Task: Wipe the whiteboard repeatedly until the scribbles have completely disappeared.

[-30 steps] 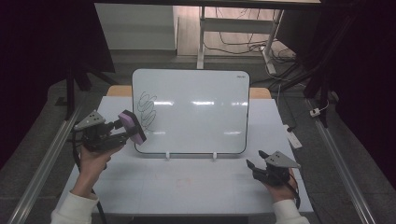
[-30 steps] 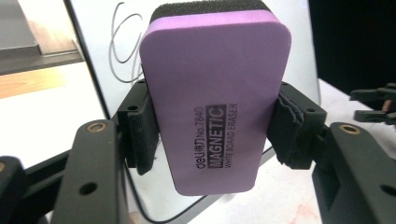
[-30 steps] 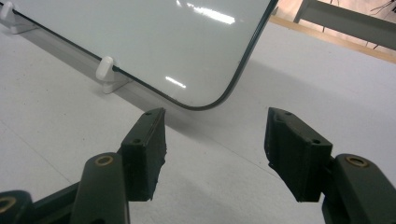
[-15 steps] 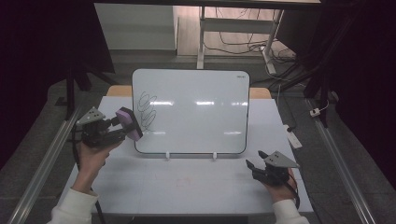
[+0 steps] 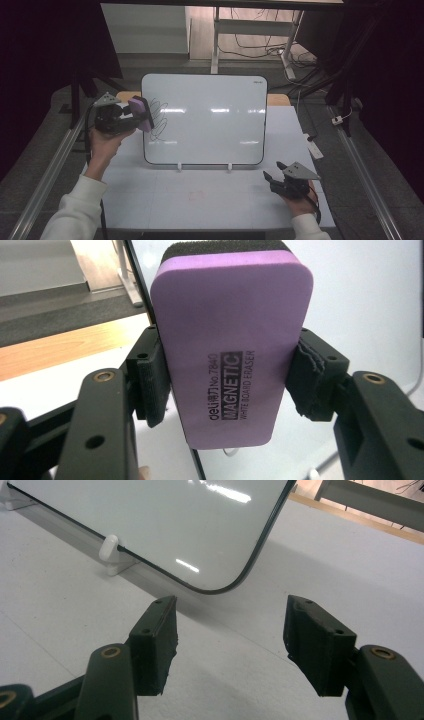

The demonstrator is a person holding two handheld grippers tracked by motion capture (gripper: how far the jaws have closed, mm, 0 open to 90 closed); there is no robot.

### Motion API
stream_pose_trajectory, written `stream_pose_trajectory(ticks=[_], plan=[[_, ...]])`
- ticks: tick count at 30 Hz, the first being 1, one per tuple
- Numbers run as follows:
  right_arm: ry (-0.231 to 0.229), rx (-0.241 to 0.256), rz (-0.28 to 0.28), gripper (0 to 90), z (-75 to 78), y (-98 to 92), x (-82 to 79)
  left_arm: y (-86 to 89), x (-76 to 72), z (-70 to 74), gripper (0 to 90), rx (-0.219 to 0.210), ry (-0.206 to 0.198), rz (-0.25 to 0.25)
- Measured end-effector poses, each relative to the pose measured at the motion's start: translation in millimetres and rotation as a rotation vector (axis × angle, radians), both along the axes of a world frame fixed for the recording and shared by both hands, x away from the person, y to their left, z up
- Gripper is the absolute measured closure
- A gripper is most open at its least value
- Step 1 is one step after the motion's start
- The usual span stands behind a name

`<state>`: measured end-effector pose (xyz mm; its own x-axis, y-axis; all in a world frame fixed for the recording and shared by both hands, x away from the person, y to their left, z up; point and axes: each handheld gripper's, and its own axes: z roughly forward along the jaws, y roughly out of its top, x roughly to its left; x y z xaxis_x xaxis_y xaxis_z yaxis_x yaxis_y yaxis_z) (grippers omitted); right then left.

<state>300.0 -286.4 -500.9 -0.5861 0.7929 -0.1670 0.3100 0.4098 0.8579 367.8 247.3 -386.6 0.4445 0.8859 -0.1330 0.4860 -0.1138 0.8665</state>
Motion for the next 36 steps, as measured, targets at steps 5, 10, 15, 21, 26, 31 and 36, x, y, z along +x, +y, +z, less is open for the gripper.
stream_pose_trajectory(ticks=[5,10,15,21,26,31,36], plan=[[-0.002,0.0,0.001,37.9,0.3,0.3,-0.2,-7.8,12.5,3.5,40.1,0.012,-0.008,0.017],[-0.002,0.003,-0.001,37.8,0.1,-0.1,0.0,-13.7,19.8,4.0,40.4,0.023,-0.018,0.03],[0.0,0.001,-0.001,37.7,-0.5,0.4,0.3,-29.5,29.1,0.9,40.6,0.066,-0.004,0.031],[-0.007,0.005,0.015,37.5,-0.4,2.1,-0.6,-58.9,35.1,-7.9,40.6,0.153,-0.003,0.013],[-0.01,0.002,0.018,37.5,0.0,2.0,-1.0,-59.1,34.2,-5.7,40.7,0.173,-0.014,0.026],[-0.01,0.005,0.014,37.4,0.1,1.2,-1.1,-35.3,38.3,4.4,40.7,0.137,-0.024,0.092],[-0.009,0.001,0.015,37.5,-0.5,1.8,-0.7,-37.5,42.6,6.6,40.8,0.193,-0.036,0.113]])
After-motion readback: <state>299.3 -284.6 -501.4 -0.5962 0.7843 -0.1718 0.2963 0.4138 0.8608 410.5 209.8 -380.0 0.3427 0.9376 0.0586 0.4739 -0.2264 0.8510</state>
